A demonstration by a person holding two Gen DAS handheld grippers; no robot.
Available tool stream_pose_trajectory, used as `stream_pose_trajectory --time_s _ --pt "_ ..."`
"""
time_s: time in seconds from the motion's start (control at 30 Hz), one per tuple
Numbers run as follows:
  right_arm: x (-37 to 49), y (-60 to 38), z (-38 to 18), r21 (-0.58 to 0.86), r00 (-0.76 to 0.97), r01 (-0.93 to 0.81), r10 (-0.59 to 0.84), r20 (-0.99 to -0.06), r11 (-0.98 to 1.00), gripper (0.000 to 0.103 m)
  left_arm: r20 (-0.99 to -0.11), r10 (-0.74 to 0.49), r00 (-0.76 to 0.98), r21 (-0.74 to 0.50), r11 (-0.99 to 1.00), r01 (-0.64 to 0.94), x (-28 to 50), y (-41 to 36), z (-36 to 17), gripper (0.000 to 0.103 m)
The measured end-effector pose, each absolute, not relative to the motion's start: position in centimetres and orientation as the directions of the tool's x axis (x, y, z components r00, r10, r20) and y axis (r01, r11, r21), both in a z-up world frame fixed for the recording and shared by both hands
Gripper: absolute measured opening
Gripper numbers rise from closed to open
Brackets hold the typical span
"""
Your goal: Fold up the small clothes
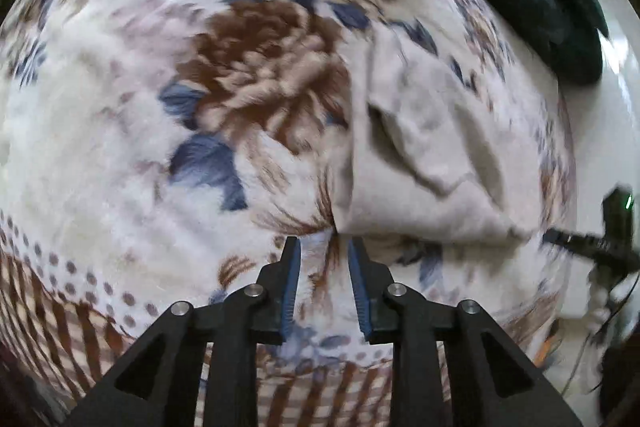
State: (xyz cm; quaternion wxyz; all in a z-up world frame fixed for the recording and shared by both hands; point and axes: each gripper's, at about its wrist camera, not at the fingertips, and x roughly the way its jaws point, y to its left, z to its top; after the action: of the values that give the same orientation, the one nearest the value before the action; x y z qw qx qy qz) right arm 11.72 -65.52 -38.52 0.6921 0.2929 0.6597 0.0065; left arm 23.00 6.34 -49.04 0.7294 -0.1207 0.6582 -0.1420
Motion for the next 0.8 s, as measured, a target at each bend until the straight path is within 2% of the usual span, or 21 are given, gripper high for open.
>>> stream_pose_trajectory --time_s 0.1,0.2,0.3,0.43,0.47,0.5,0.57,0.8 --pt "13.0 -67.0 -38.0 0.486 0.206 0.473 0.444 -0.872 0.735 0.03 -0.892 -0.436 0.12 -0.442 0.896 -0.03 25.6 6.2 -48.6 0.023" --pt "14.1 -66.8 -39.2 0.504 0.204 0.551 0.479 -0.854 0.665 0.031 -0.852 -0.507 0.127 -0.518 0.852 -0.075 29.0 3.8 -49.2 0.023" --pt "15.0 -65.6 -41.2 0.482 0.171 0.612 0.49 -0.855 0.627 0.031 -0.856 -0.51 0.082 -0.516 0.853 -0.083 31.1 1.0 -50.6 0.023" --pt "14.7 -64.3 -43.5 0.455 0.146 0.687 0.506 -0.85 0.567 0.031 -0.902 -0.429 0.043 -0.431 0.902 -0.042 32.1 -1.9 -52.8 0.02" --pt "14.5 -64.2 -43.5 0.458 0.164 0.695 0.499 -0.851 0.554 0.029 -0.906 -0.416 0.075 -0.419 0.908 -0.028 31.9 -2.2 -52.4 0.012" --pt "14.4 -64.1 -43.1 0.463 0.183 0.693 0.487 -0.854 0.552 0.019 -0.909 -0.408 0.083 -0.411 0.912 -0.019 31.6 -2.2 -52.1 0.004" --pt "14.2 -64.0 -42.0 0.462 0.198 0.678 0.463 -0.864 0.572 0.01 -0.904 -0.411 0.116 -0.414 0.91 0.002 31.1 -2.1 -50.9 0.001" --pt "13.7 -65.9 -39.3 0.434 0.198 0.661 0.416 -0.888 0.612 0.005 -0.899 -0.417 0.133 -0.428 0.901 -0.066 28.4 2.0 -48.5 0.0"
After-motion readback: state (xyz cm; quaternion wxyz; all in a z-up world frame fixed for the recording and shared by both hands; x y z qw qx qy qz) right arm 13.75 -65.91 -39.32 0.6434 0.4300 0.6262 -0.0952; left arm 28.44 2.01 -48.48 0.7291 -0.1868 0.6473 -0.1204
